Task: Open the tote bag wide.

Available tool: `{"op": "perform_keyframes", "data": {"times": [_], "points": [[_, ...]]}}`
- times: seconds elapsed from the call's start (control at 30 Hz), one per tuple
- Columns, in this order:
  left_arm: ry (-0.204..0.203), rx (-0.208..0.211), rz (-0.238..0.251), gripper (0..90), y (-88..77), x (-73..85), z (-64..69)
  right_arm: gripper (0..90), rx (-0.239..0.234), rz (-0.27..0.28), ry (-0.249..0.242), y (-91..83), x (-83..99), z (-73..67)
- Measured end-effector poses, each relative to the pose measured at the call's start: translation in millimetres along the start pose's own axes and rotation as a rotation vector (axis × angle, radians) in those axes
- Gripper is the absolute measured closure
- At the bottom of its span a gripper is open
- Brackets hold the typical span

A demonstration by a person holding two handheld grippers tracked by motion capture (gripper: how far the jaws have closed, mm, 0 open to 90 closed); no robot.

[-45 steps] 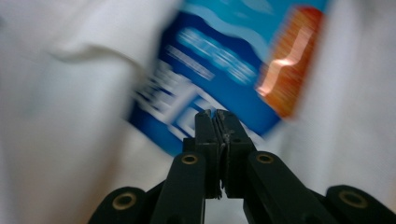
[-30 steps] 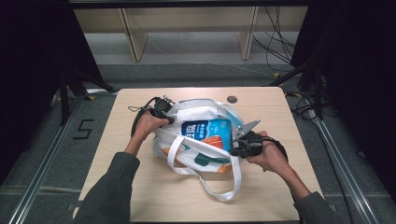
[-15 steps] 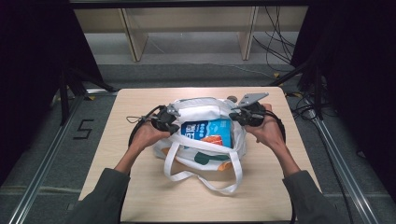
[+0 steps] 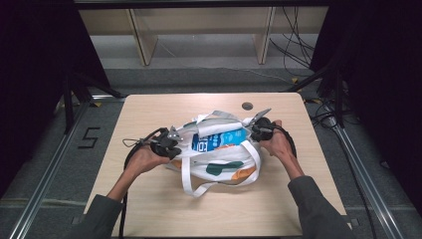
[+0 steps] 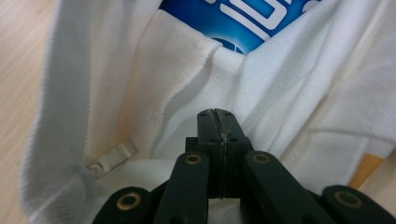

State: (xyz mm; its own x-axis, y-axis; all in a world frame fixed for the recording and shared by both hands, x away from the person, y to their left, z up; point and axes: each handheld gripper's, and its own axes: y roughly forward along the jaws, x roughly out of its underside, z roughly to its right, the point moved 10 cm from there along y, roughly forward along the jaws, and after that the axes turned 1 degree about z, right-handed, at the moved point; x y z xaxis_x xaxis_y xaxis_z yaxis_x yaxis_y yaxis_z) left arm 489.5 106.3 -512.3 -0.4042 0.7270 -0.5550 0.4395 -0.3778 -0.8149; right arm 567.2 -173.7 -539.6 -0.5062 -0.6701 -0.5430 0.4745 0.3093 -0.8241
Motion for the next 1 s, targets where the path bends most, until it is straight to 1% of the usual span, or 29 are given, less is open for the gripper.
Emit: {"op": "perform_keyframes", "data": {"times": [0.03, 0.07, 0.1, 0.13, 0.17, 0.2, 0.23, 0.27, 0.3, 0.33, 0.37, 0.4, 0.43, 0.47, 0.5, 0.53, 0.57, 0.6, 0.63, 0.67, 0.73, 0.77, 0.8, 0.83, 0.87, 0.9, 0.93, 0.97, 1.0], "points": [[-0.009, 0.005, 0.014, 87.9, -1.4, -5.1, -2.6, 90.0, -0.005, 0.042, -0.008, -11.9, -7.8, -1.9], [-0.041, 0.024, 0.057, 87.4, -1.2, -13.7, -4.1, 90.0, 0.015, 0.096, -0.001, -22.2, -16.0, -2.8], [-0.045, 0.047, 0.076, 87.2, -2.1, -22.1, -6.5, 90.0, -0.019, 0.132, 0.01, -33.7, -22.5, -8.8], [-0.068, 0.047, 0.102, 87.0, -2.0, -31.7, -8.6, 90.0, -0.045, 0.178, 0.015, -44.2, -30.0, -15.0], [-0.068, 0.047, 0.102, 87.0, -2.0, -31.7, -8.6, 90.0, -0.045, 0.178, 0.015, -44.2, -30.0, -15.0], [-0.08, 0.057, 0.107, 87.0, -1.8, -40.7, -9.6, 90.0, -0.075, 0.198, -0.007, -53.1, -35.4, -22.1], [-0.093, 0.062, 0.132, 86.9, 3.1, -59.9, -11.6, 90.0, -0.125, 0.246, -0.019, -63.7, -44.7, -43.7], [-0.109, 0.067, 0.131, 87.0, 6.5, -68.0, -12.3, 90.0, -0.155, 0.247, -0.058, -66.5, -46.4, -54.8], [-0.109, 0.067, 0.131, 87.1, 6.5, -68.0, -12.3, 90.0, -0.185, 0.262, -0.093, -66.8, -48.8, -67.0], [-0.114, 0.065, 0.123, 87.1, 17.0, -81.8, -11.8, 90.0, -0.205, 0.237, -0.108, -67.1, -46.8, -78.5], [-0.114, 0.065, 0.123, 87.0, 17.0, -81.8, -11.8, 90.0, -0.205, 0.237, -0.108, -67.1, -46.8, -78.5], [-0.094, 0.039, 0.076, 87.3, 28.8, -88.8, -15.0, 90.0, -0.242, 0.198, -0.168, -64.5, -41.4, -96.4], [-0.094, 0.039, 0.076, 87.5, 28.8, -88.8, -15.0, 90.0, -0.242, 0.198, -0.168, -64.5, -41.4, -96.4], [-0.101, 0.034, 0.057, 87.5, 35.3, -90.4, -17.6, 90.0, -0.257, 0.173, -0.182, -63.0, -36.7, -104.2], [-0.121, 0.023, 0.022, 89.0, 47.0, -90.1, -24.7, 90.0, -0.299, 0.106, -0.204, -59.0, -21.4, -120.0], [-0.121, 0.023, 0.022, 89.1, 47.0, -90.1, -24.7, 90.0, -0.313, 0.093, -0.22, -57.7, -16.5, -124.2], [-0.129, -0.001, -0.001, 89.3, 52.3, -87.7, -31.0, 90.0, -0.329, 0.075, -0.241, -56.2, -9.7, -129.7], [-0.144, -0.048, -0.023, 89.4, 58.5, -83.8, -39.5, 90.0, -0.337, 0.058, -0.256, -55.2, -3.5, -134.3], [-0.172, -0.059, -0.059, 89.4, 67.1, -75.5, -47.4, 90.0, -0.325, 0.055, -0.273, -54.2, 0.4, -137.3], [-0.205, -0.049, -0.046, 89.4, 68.9, -75.0, -49.5, 90.0, -0.317, 0.062, -0.304, -52.5, 2.0, -139.1], [-0.216, -0.052, -0.041, 89.5, 70.2, -73.8, -51.7, 90.0, -0.319, 0.042, -0.304, -52.1, 6.4, -143.7], [-0.211, -0.058, -0.057, 89.5, 71.5, -71.2, -50.9, 90.0, -0.317, 0.043, -0.324, -50.1, 6.8, -145.3], [-0.189, -0.064, -0.065, 89.4, 69.2, -71.6, -49.1, 90.0, -0.302, 0.031, -0.318, -50.5, 7.9, -145.7], [-0.189, -0.064, -0.065, 89.3, 69.2, -71.6, -49.1, 90.0, -0.299, 0.031, -0.32, -51.0, 7.3, -145.6], [-0.147, -0.063, -0.054, 88.3, 60.8, -73.5, -41.6, 90.0, -0.298, 0.038, -0.308, -52.9, 5.9, -145.1], [-0.147, -0.063, -0.054, 87.1, 60.8, -73.5, -41.6, 90.0, -0.298, 0.038, -0.308, -52.9, 5.9, -145.1], [-0.124, -0.057, -0.048, 86.7, 55.7, -72.4, -37.1, 90.0, -0.283, 0.076, -0.256, -58.6, 1.9, -142.1], [-0.099, -0.05, -0.034, 86.6, 46.4, -67.0, -30.1, 90.0, -0.281, 0.102, -0.255, -61.2, -0.8, -139.4], [-0.09, -0.037, -0.029, 86.5, 42.1, -63.3, -26.7, 90.0, -0.273, 0.134, -0.252, -63.9, -4.3, -136.1]]}}
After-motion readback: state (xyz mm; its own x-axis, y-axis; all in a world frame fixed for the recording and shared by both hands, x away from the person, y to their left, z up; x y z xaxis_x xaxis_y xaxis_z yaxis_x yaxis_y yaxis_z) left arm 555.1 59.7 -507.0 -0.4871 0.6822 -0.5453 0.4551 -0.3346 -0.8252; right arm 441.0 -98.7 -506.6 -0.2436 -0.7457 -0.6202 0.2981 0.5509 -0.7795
